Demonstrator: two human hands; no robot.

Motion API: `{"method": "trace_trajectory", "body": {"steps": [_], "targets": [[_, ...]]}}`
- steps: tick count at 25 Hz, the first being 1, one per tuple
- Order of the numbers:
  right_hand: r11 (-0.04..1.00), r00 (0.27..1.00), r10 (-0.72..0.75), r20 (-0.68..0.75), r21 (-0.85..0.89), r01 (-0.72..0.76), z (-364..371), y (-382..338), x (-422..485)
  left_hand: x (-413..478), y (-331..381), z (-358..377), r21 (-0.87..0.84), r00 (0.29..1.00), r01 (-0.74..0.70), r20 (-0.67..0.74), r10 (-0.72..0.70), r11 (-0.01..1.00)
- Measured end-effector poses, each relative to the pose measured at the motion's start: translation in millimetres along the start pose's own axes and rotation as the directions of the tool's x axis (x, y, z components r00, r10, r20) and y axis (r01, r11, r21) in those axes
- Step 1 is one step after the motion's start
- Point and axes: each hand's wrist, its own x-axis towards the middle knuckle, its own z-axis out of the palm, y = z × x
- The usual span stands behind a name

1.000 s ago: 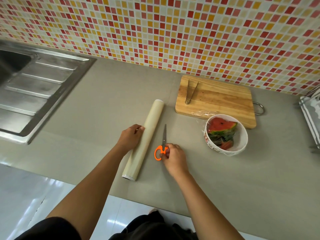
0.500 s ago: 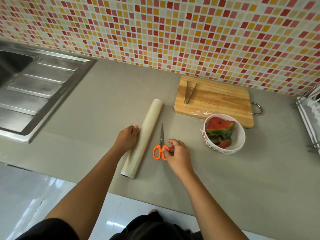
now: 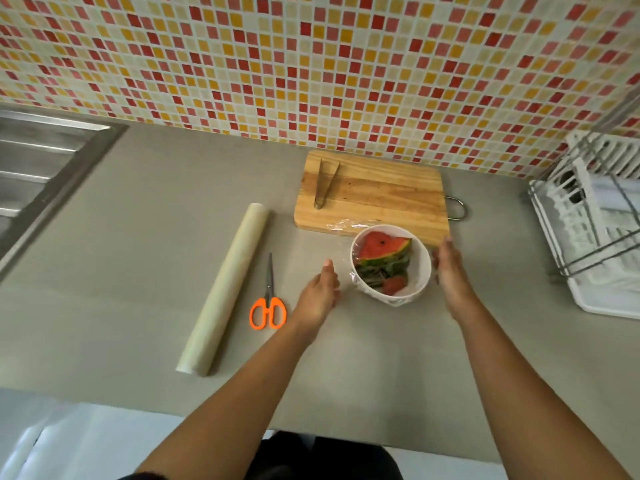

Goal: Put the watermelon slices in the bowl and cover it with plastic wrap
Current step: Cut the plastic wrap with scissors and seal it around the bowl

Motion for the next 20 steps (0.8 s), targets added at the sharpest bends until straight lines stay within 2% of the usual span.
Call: {"method": "trace_trajectory", "body": {"steps": [2,5,9,11,14,17,20], "targets": [[0.997,0.986,0.017,0.165,0.071,-0.029,7.3,-0.7,1.0,5.6,-3.9,16.7,-0.184,0.995,0.092,0.062,-0.082,0.979],[0.996,0.979,0.039,0.198,0.073,-0.054,5.1,16.0,-23.1,14.4,-2.8,14.5,-0.146,0.999,0.02,0.033,-0.015,0.989],[0.91,0.898,0.198,0.392,0.267,-0.318,8.5,62.4,-66.5,31.3,14.6,-0.9,-0.085,0.999,-0.04,0.033,0.043,0.996],[0.938,0.877,0.21,0.433,0.165,-0.306,10.1,72.2,-61.9,39.0,16.0,-5.0,-0.074,1.0,-0.012,0.016,0.013,0.997],[0.983,0.909,0.167,0.382,0.005,-0.183,8.8,56.5,-33.4,44.9,13.2,-9.9,-0.016,1.0,0.004,-0.012,-0.004,1.0],[0.989,0.889,0.141,0.436,-0.03,-0.142,13.5,25.5,-7.7,46.0,14.4,-7.2,0.03,0.999,-0.037,0.012,0.036,0.999],[0.978,0.877,0.199,0.437,-0.029,-0.207,24.7,7.8,10.1,49.6,17.0,-9.1,0.058,0.999,-0.031,0.04,0.029,0.998]]}}
